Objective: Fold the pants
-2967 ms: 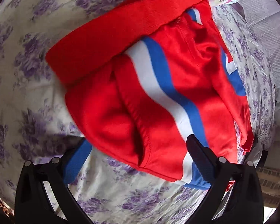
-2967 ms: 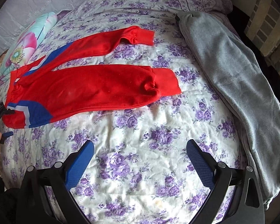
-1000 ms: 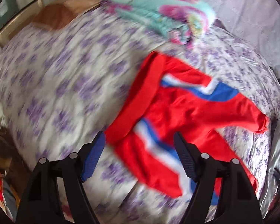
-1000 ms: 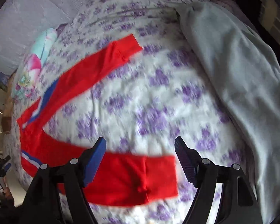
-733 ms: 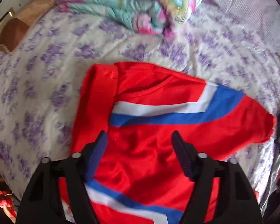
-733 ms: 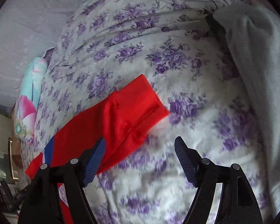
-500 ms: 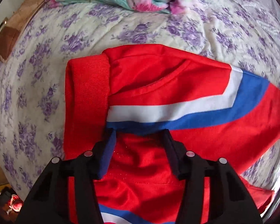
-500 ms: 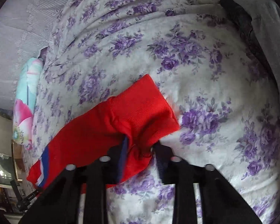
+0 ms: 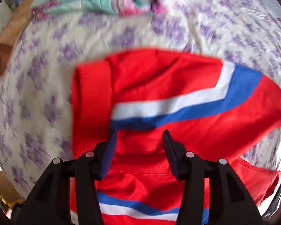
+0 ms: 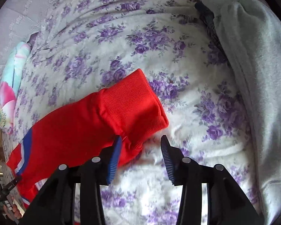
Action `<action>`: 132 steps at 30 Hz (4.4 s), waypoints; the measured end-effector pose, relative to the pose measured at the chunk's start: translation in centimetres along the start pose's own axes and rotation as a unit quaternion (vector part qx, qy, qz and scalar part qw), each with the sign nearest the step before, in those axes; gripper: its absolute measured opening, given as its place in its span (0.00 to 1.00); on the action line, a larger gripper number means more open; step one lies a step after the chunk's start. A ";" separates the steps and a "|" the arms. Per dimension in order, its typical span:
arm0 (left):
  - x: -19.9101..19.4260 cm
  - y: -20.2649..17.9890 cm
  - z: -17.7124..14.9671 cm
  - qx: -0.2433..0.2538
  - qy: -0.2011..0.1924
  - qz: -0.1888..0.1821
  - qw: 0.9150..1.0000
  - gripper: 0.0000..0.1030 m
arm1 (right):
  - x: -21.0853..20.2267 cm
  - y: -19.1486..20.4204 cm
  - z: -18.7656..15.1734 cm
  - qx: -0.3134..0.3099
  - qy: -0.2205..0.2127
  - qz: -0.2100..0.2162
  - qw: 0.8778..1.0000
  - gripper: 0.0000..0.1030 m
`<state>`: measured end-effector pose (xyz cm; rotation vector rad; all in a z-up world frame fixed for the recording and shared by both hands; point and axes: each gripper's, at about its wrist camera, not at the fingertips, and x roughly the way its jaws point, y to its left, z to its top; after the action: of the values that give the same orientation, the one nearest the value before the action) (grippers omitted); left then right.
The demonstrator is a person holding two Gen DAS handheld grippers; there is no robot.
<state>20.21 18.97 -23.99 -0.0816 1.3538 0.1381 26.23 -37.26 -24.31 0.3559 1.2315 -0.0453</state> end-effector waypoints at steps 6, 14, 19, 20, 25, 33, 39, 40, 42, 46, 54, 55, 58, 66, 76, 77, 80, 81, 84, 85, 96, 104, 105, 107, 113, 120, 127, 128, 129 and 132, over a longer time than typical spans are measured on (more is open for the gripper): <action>-3.6 3.9 5.8 0.056 -0.035 -0.021 0.998 0.75 | -6.7 2.1 -5.1 -0.071 -0.035 0.050 0.996 0.52; 1.3 6.1 6.4 0.131 0.002 -0.087 0.988 0.74 | -5.9 7.6 -8.3 -0.159 0.011 0.097 0.982 0.52; 4.4 4.5 5.2 0.185 0.055 -0.080 0.978 0.36 | -3.3 15.2 -5.9 -0.272 0.034 0.127 0.953 0.58; 4.9 4.2 5.0 0.198 0.059 -0.065 0.976 0.30 | -2.4 17.3 -5.1 -0.300 0.040 0.138 0.943 0.62; 3.7 4.6 5.2 0.196 0.048 -0.071 0.977 0.20 | 2.9 29.2 -2.1 -0.430 0.096 0.195 0.876 0.63; 2.0 4.6 3.8 0.201 0.022 -0.065 0.977 0.20 | 11.6 41.4 -3.1 -0.552 0.182 0.208 0.787 0.62; 1.4 5.2 3.2 0.198 0.016 -0.065 0.978 0.20 | 14.4 42.2 -4.2 -0.583 0.188 0.178 0.770 0.48; 1.3 5.5 3.4 0.197 0.017 -0.064 0.978 0.20 | 14.2 42.1 -4.0 -0.579 0.189 0.184 0.771 0.31; 1.3 5.6 3.5 0.197 0.019 -0.058 0.979 0.20 | 13.4 41.6 -3.3 -0.559 0.207 0.212 0.774 0.05; 0.9 5.6 3.9 0.184 0.020 -0.051 0.981 0.20 | 10.6 41.1 -2.9 -0.549 0.185 0.225 0.784 0.05; -4.9 5.6 0.6 0.203 -0.020 -0.045 0.978 0.20 | 1.8 38.6 -6.8 -0.541 0.134 0.225 0.799 0.06; -5.9 5.7 -0.3 0.207 -0.029 -0.046 0.977 0.20 | 0.5 38.1 -8.0 -0.546 0.129 0.226 0.797 0.06; -8.2 6.2 -4.2 0.218 -0.042 -0.052 0.974 0.20 | -2.7 36.9 -12.7 -0.558 0.119 0.223 0.790 0.06; -6.8 7.0 -13.6 0.239 -0.005 -0.048 0.970 0.20 | -3.1 34.6 -25.2 -0.522 0.139 0.192 0.819 0.06; -3.3 7.8 -18.4 0.230 0.033 -0.056 0.971 0.78 | 3.2 32.5 -31.8 -0.457 0.166 0.129 0.864 0.06; -3.8 8.2 -18.8 0.226 0.029 -0.044 0.973 0.85 | 3.3 32.5 -31.6 -0.451 0.169 0.130 0.867 0.06; -5.6 9.6 -20.3 0.215 0.017 -0.038 0.976 0.87 | 3.2 32.7 -31.6 -0.455 0.167 0.127 0.866 0.06; -6.4 10.1 -20.5 0.201 0.011 -0.045 0.979 0.86 | 3.1 32.7 -31.7 -0.457 0.163 0.127 0.865 0.06; -10.1 10.6 -21.0 0.140 -0.044 -0.112 0.983 0.86 | 3.2 32.7 -31.9 -0.452 0.158 0.131 0.868 0.07; -11.0 10.3 -21.1 0.124 -0.063 -0.133 0.981 0.86 | 3.2 32.3 -31.6 -0.448 0.158 0.134 0.870 0.07; -0.8 1.6 -20.7 -0.010 0.044 -0.072 0.996 0.07 | 0.7 31.6 -32.0 -0.473 0.171 0.151 0.851 0.16; 0.5 2.1 -21.9 -0.063 0.038 -0.091 0.993 0.06 | 1.6 31.7 -30.3 -0.414 0.162 0.179 0.878 0.06; 0.5 2.0 -21.8 -0.060 0.038 -0.089 0.993 0.06 | 2.6 31.9 -30.9 -0.426 0.163 0.155 0.876 0.06; 0.7 1.8 -21.4 -0.056 0.037 -0.086 0.994 0.06 | 4.2 31.7 -31.9 -0.435 0.177 0.137 0.872 0.06; 1.4 2.1 -21.4 -0.063 0.036 -0.095 0.993 0.06 | 0.6 29.6 -25.5 -0.370 0.180 0.131 0.902 0.24; 1.1 2.7 -22.7 -0.071 0.029 -0.093 0.993 0.06 | 0.7 18.5 -7.6 -0.165 0.153 -0.038 0.974 0.69; 0.9 2.3 -23.1 -0.075 0.024 -0.085 0.993 0.06 | 2.8 15.3 -1.5 -0.094 0.187 -0.090 0.974 0.61; 1.0 2.2 -23.1 -0.077 0.024 -0.085 0.993 0.06 | 3.2 15.1 -1.2 -0.088 0.191 -0.095 0.973 0.59; 1.0 2.1 -23.0 -0.079 0.025 -0.086 0.993 0.06 | 3.5 14.9 -0.8 -0.081 0.193 -0.097 0.973 0.56; 0.9 2.4 -23.4 -0.080 0.025 -0.085 0.993 0.06 | 5.2 15.4 -0.4 -0.074 0.202 -0.108 0.971 0.54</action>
<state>-2.60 18.15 -29.80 -0.3366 1.3780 0.1020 31.11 -21.79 -25.54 0.0983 1.6638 -0.0701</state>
